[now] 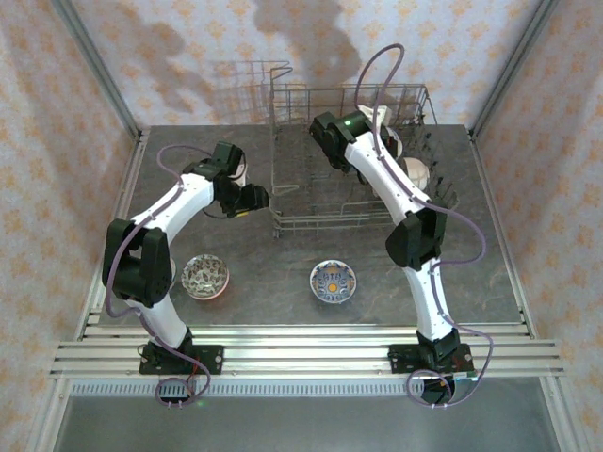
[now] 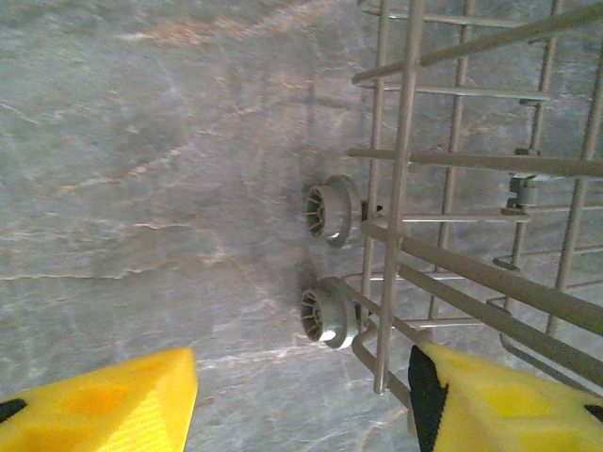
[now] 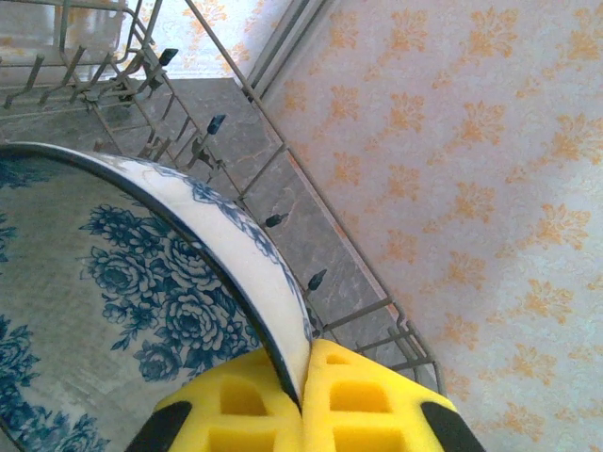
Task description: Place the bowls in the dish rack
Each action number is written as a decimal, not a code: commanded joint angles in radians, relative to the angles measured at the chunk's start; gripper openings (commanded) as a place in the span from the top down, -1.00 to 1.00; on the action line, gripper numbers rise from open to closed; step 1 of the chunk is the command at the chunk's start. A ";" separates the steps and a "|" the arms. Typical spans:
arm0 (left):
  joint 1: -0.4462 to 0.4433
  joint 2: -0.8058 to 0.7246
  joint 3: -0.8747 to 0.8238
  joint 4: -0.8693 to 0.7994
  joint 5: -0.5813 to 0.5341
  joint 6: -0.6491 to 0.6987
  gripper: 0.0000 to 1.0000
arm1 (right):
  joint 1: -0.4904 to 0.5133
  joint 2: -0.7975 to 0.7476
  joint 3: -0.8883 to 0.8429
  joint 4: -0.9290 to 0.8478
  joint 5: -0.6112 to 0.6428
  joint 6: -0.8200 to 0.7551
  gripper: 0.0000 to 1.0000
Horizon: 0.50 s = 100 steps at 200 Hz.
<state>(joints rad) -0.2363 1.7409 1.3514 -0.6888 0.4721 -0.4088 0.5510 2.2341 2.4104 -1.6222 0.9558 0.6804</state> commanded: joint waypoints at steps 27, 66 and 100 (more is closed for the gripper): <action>-0.074 0.002 -0.056 0.054 0.067 -0.042 -0.20 | 0.001 0.046 0.001 -0.156 0.130 0.027 1.00; -0.068 -0.038 -0.072 0.057 0.029 -0.035 -0.20 | -0.012 0.062 -0.032 -0.155 0.167 0.032 1.00; -0.052 -0.065 -0.085 0.053 0.018 -0.027 -0.20 | -0.035 0.054 -0.089 -0.155 0.181 0.038 1.00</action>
<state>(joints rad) -0.2863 1.7145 1.2934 -0.6151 0.5079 -0.4469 0.5385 2.3005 2.3478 -1.6234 1.0409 0.6849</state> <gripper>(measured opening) 0.601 0.042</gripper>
